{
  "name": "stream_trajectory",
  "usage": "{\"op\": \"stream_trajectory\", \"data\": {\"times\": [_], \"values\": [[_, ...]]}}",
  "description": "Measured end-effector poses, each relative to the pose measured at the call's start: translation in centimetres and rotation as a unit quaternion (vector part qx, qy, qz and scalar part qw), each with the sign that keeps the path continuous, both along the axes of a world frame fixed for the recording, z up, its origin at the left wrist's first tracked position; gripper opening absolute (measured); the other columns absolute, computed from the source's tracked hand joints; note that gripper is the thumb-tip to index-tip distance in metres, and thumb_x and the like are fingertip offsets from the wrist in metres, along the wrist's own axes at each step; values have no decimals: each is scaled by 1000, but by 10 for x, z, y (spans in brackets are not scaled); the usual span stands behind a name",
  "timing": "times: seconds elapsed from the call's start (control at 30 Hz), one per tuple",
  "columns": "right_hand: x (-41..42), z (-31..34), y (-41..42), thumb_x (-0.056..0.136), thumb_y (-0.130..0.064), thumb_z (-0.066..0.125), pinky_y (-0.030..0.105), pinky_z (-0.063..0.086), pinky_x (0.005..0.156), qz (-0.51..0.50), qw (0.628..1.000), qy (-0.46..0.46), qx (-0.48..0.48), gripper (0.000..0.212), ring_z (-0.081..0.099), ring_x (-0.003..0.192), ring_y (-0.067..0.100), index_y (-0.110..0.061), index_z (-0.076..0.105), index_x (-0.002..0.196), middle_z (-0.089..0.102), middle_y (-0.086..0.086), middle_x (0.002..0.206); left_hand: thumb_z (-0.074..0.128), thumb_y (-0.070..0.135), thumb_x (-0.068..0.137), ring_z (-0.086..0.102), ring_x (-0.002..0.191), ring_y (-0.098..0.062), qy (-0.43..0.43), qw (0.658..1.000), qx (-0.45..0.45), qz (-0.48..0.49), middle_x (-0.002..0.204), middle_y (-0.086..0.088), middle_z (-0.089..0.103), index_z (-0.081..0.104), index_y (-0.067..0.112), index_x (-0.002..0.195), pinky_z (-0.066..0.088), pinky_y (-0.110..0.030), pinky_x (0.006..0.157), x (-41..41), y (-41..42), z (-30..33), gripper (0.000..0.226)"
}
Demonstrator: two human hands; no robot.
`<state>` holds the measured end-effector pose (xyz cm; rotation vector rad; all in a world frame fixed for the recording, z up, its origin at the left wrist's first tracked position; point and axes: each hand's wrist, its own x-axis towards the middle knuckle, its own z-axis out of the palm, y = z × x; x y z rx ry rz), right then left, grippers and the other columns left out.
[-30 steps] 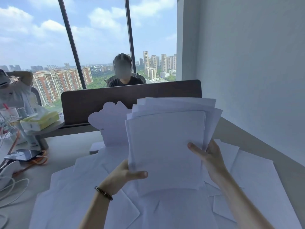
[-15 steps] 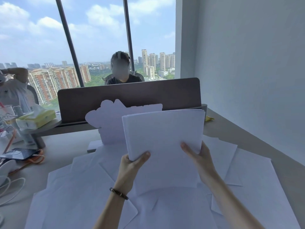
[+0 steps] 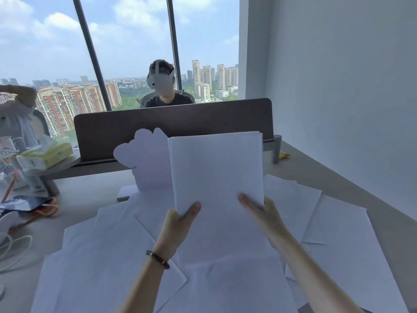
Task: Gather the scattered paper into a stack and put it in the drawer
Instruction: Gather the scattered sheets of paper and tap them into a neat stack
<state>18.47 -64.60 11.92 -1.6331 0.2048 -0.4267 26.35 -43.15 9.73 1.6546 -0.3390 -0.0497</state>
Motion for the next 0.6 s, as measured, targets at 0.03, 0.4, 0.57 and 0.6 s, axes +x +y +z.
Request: {"op": "stream_trajectory", "data": {"times": [0.03, 0.4, 0.57, 0.6], "values": [[1, 1, -2, 94, -43, 64, 18, 46, 66, 2, 999, 27, -47, 26, 67, 75, -1, -22, 73, 81, 71, -18, 77, 71, 53, 83, 61, 71, -19, 16, 1000, 17, -5, 79, 1, 70, 79, 20, 87, 48, -36, 66, 3, 4, 1, 34], [-24, -46, -21, 97, -58, 45, 36, 46, 93, -127, 767, 322, -540, 54, 55, 123, 30, -15, 47, 130, 60, 10, 124, 66, 23, 95, 75, 87, -32, 192, 980, 48, 3, 95, -15, 78, 73, 1, 103, 61, -46, 80, 8, 54, -31, 25], [-12, -50, -17, 91, -38, 65, 34, 44, 97, -94, 864, 294, -399, 57, 51, 129, 31, -14, 44, 138, 58, 12, 134, 68, 24, 93, 73, 94, -36, 205, 977, 66, -1, 98, -16, 78, 73, 2, 102, 58, -50, 88, -2, 35, -34, 25], [-10, -47, -18, 90, -31, 68, 33, 43, 98, -88, 889, 280, -351, 59, 49, 131, 31, -12, 44, 140, 57, 12, 138, 69, 25, 93, 73, 95, -37, 213, 975, 59, -7, 98, -17, 78, 73, 1, 104, 58, -51, 88, -5, 30, -35, 27]]}}
